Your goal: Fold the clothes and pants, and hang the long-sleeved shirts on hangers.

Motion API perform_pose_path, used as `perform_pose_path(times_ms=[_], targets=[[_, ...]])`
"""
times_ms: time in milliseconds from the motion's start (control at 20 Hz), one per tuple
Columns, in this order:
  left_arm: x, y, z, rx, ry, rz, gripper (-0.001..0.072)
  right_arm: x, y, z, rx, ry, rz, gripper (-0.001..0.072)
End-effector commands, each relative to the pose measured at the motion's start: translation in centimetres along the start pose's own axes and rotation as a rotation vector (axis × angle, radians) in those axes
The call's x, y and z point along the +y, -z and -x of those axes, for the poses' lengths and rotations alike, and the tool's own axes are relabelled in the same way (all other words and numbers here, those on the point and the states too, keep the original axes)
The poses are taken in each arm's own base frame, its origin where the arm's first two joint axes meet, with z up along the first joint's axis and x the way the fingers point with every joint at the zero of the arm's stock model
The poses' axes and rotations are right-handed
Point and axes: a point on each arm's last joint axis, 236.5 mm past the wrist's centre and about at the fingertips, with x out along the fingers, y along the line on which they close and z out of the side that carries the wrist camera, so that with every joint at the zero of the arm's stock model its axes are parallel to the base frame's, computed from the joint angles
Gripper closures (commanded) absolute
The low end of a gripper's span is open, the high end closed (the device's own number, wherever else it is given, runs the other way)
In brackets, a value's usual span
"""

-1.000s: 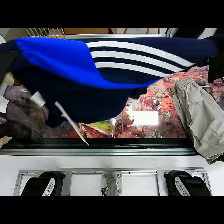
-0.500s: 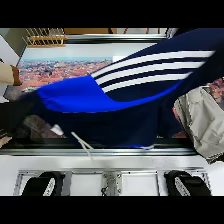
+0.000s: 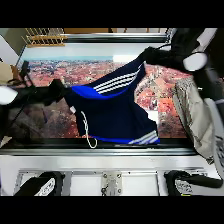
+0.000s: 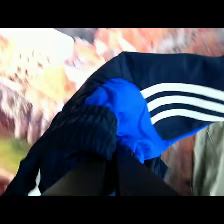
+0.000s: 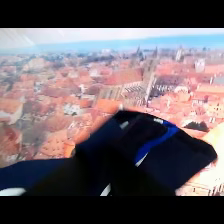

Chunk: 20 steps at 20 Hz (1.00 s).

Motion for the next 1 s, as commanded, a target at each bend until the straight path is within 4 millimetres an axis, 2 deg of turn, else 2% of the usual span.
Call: perform_pose_path(times_ms=[0, 50, 100, 200, 250, 300, 400, 500, 600, 700, 750, 850, 950], targets=[[2.0, -6.3, -6.8, -0.038, -0.033, -0.002, 0.0167, -3.8, 1.3, -4.5, -0.008, 0.048, -0.057, 0.0106], [1.8, -7.8, -7.3, -0.034, -0.029, -0.007, -0.0009, -4.3, 0.4, -3.8, -0.027, 0.056, -0.059, 0.0025], [1.5, -8.9, -7.3, -0.022, -0.025, -0.020, 0.0037, -4.8, -0.4, -2.7, -0.038, 0.063, -0.061, 0.0025], [2.2, -9.8, -6.1, 0.014, -0.043, -0.077, 0.0038, -5.7, -1.9, 0.8, -0.032, 0.074, -0.064, 0.0033], [3.6, -9.3, -5.4, 0.047, -0.078, -0.094, 0.0039, -5.9, -2.1, 2.6, -0.018, 0.077, -0.064, 0.0034], [5.8, -8.1, -4.8, 0.093, -0.141, -0.108, 0.0038, -5.9, -1.7, 4.3, 0.008, 0.081, -0.044, 0.0034], [11.1, -4.1, -3.7, 0.194, -0.283, -0.107, 0.0039, -5.8, 0.9, 7.3, 0.089, 0.103, 0.005, 0.0034], [15.2, 1.8, -3.2, 0.305, -0.354, -0.064, 0.0038, -5.5, 4.5, 9.7, 0.155, 0.121, 0.014, 0.0034], [17.8, 8.0, -3.1, 0.397, -0.362, -0.025, 0.0038, -4.9, 7.9, 11.4, 0.188, 0.120, -0.002, 0.0034], [19.6, 12.6, -3.2, 0.435, -0.360, 0.027, 0.0038, -4.5, 10.6, 12.7, 0.209, 0.115, -0.022, 0.0034], [20.0, 14.2, -3.5, 0.439, -0.341, 0.045, 0.0038, -4.3, 11.6, 13.2, 0.215, 0.110, -0.033, 0.0034], [19.9, 16.1, -4.3, 0.434, -0.289, 0.073, 0.0038, -4.0, 12.9, 13.8, 0.221, 0.099, -0.054, 0.0034], [19.4, 16.9, -5.2, 0.430, -0.236, 0.094, 0.0038, -3.6, 13.2, 14.0, 0.218, 0.088, -0.066, 0.0034]])
